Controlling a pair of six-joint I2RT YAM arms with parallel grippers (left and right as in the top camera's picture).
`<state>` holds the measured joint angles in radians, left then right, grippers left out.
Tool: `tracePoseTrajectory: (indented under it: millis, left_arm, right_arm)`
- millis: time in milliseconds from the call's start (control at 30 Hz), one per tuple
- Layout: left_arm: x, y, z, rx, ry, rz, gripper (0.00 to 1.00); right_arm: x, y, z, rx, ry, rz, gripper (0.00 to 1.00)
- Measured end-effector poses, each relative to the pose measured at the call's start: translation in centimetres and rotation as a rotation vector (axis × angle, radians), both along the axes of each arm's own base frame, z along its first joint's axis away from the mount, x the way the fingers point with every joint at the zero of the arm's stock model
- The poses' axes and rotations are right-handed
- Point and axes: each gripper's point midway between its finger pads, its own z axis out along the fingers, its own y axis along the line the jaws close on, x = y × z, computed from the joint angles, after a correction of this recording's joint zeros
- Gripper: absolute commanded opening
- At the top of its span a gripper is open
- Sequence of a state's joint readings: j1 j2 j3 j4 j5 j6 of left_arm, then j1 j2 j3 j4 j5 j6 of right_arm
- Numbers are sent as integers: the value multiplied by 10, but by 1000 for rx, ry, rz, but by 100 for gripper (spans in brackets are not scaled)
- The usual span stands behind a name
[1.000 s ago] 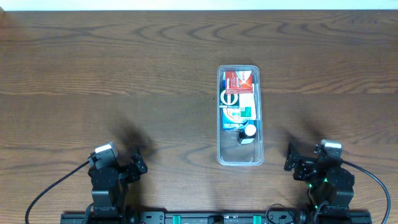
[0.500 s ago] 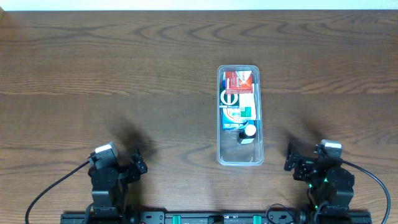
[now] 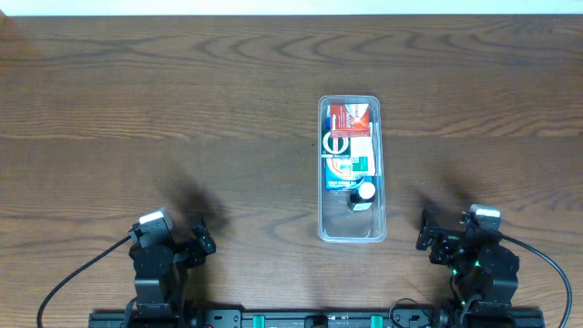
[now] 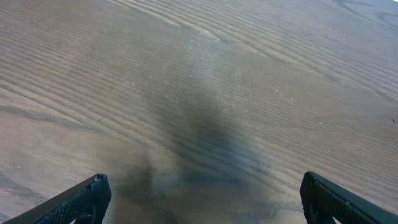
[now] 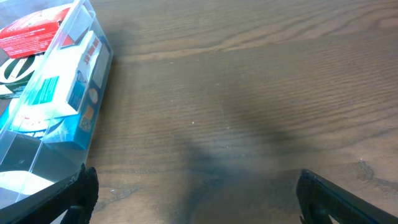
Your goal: Pack container
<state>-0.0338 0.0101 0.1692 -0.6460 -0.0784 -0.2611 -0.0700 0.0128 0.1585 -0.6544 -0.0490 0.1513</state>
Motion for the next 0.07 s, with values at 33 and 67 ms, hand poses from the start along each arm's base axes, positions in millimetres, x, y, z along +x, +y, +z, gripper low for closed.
tracePoseTrajectory:
  millis: [33, 67]
  left_arm:
    - [0, 0, 0, 0, 0, 0, 98]
    - [0, 0, 0, 0, 0, 0, 98]
  right_arm:
    - [0, 0, 0, 0, 0, 0, 99]
    - [0, 0, 0, 0, 0, 0, 99]
